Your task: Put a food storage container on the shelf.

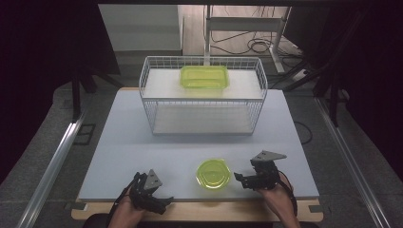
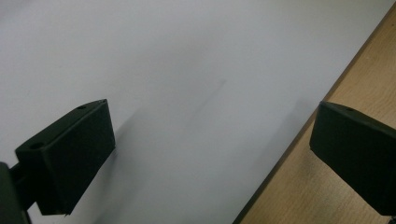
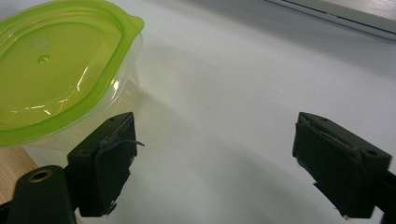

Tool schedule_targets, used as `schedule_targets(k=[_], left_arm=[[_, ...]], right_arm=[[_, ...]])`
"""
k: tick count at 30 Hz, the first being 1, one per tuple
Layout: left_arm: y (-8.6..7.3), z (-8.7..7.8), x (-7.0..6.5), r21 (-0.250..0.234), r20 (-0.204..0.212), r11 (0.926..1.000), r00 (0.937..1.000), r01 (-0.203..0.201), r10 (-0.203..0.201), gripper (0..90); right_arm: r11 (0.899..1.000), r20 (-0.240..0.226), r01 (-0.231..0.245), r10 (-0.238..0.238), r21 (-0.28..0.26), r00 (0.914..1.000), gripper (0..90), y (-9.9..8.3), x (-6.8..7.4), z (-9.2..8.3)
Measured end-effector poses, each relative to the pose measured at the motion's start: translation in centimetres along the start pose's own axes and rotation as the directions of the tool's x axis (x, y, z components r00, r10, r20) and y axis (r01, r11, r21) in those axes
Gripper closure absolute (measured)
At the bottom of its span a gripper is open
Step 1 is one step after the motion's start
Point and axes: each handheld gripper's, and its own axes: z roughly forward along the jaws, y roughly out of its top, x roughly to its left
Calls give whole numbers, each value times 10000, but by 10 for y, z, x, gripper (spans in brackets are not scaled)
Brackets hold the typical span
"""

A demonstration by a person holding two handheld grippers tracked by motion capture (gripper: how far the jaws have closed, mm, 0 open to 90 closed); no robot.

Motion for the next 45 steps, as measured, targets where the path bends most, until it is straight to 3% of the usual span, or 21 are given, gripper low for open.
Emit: schedule_targets(k=[13, 26, 32, 40, 45], left_arm=[[0, 1, -1, 54, -11, 10000, 10000, -43, 43, 0], [0, 2, -2, 169, -49, 9998, 9999, -97, 98, 0], [0, 2, -2, 162, -49, 9998, 9999, -98, 98, 0], [0, 2, -1, 152, -55, 9999, 10000, -60, 60, 0], [1, 2, 0, 99, -2, 9999, 10000, 47, -47, 0]], right_arm=[[9997, -252, 108, -103, 205, 9996, 71, 2, 0, -1], [9969, -723, -781, 771, -116, 9944, 45, 14, -3, -15], [9915, -1224, -1300, 1286, -36, 9841, 125, 23, -1, -19], [9929, -1817, -1186, 1184, 95, 9762, 255, 35, 3, -14], [9874, -2407, -1552, 1582, 313, 9576, 359, 40, -2, -6]])
